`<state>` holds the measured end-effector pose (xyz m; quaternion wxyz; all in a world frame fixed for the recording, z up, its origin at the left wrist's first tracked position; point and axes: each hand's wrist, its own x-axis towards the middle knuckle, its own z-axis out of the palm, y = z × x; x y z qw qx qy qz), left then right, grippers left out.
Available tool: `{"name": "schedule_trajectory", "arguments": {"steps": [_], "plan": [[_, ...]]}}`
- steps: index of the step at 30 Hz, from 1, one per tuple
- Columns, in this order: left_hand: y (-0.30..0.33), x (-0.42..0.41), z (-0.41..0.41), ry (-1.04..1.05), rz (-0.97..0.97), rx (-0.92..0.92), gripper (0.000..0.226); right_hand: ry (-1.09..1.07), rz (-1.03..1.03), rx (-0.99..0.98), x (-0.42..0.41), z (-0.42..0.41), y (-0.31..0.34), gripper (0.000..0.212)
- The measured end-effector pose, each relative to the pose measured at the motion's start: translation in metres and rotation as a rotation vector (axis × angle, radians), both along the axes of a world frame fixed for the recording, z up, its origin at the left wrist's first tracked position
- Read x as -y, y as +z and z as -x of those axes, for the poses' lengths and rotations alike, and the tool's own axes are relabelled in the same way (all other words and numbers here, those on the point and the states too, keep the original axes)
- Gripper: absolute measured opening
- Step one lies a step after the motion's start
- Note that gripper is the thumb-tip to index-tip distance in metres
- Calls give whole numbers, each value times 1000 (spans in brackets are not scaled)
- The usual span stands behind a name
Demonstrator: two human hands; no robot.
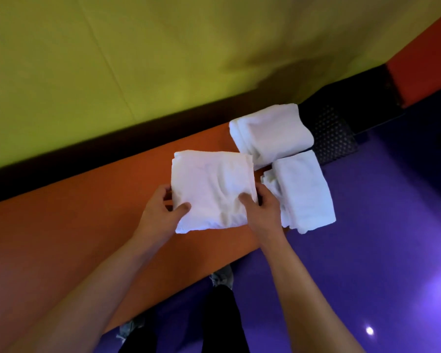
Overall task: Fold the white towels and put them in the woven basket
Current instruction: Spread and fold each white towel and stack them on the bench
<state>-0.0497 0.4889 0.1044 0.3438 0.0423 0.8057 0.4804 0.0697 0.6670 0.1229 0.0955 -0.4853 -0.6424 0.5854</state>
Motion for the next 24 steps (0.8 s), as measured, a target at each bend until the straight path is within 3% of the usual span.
{"name": "schedule_trajectory", "arguments": {"steps": [7, 18, 22, 24], "plan": [[-1, -100, -43, -8, -28, 67, 40, 15, -64, 19, -109, -42, -2, 19], [-13, -253, -16, 21, -107, -103, 48, -14, -218, -77, -267, -6, -25, 22], [-28, -284, 13, 92, -127, -157, 70, 5, -295, -57, -302, 22, -41, 35], [-43, -287, 20, -54, 12, -310, 82, 100, -430, 111, -309, 29, -55, 52]]}}
